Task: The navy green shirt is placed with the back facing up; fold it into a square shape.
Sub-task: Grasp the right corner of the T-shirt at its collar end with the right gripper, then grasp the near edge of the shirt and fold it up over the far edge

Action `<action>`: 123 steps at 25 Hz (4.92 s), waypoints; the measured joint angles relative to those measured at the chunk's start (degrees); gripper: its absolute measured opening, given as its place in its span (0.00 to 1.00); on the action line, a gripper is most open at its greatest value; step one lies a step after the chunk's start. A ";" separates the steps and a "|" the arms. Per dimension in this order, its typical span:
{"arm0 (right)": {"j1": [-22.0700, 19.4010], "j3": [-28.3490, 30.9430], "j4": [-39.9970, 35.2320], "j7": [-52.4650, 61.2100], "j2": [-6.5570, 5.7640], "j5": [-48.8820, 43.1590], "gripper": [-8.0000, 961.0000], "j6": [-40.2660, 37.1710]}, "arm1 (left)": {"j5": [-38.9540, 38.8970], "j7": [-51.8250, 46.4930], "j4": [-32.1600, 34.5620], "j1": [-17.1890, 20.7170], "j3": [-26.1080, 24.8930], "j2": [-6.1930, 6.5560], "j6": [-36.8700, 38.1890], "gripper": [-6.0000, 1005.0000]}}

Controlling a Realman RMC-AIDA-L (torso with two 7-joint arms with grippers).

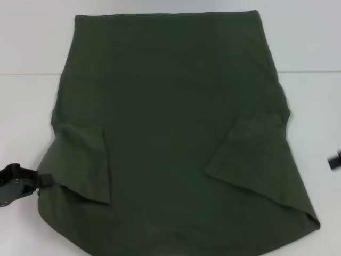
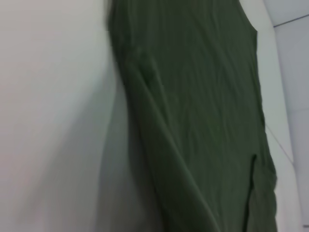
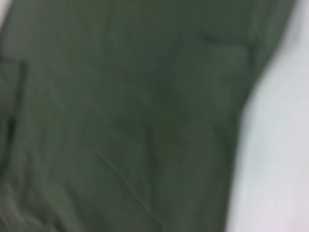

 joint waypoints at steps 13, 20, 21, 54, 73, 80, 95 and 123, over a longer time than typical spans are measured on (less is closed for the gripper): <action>-1.48 -0.19 0.04 -9.67 5.83 -3.64 0.62 1.11 | 0.02 -0.01 -2.15 -0.87 0.55 0.10 -4.06 0.04; -1.65 -1.75 0.11 -10.31 7.86 -7.35 0.62 2.94 | -0.01 -0.04 -2.18 -1.20 0.51 -0.02 -4.28 0.04; -1.65 -1.71 0.08 -10.04 8.01 -7.48 0.62 3.10 | -0.02 -0.05 -2.22 -1.26 0.51 -0.10 -4.45 0.04; -0.85 -4.42 0.48 -5.43 9.96 -7.64 0.60 5.58 | 0.07 -0.72 -2.26 -0.98 0.60 -0.22 -4.00 0.04; -0.29 -5.91 0.53 -5.31 11.99 -7.20 0.59 5.87 | 0.07 -0.74 -2.26 -0.82 0.60 -0.26 -4.21 0.04; 0.95 -5.82 0.40 -5.73 12.84 -4.56 0.59 5.67 | 0.07 -0.87 -2.26 -1.04 0.60 -0.31 -4.19 0.04; 0.40 -5.71 -0.96 -5.39 12.26 -2.32 0.27 4.39 | 0.07 -1.16 -2.26 -1.15 0.60 -0.35 -4.00 0.04; -4.56 -0.12 -0.53 -9.34 9.16 -1.40 0.06 -7.49 | 2.59 0.07 4.00 4.00 5.51 0.60 11.79 0.04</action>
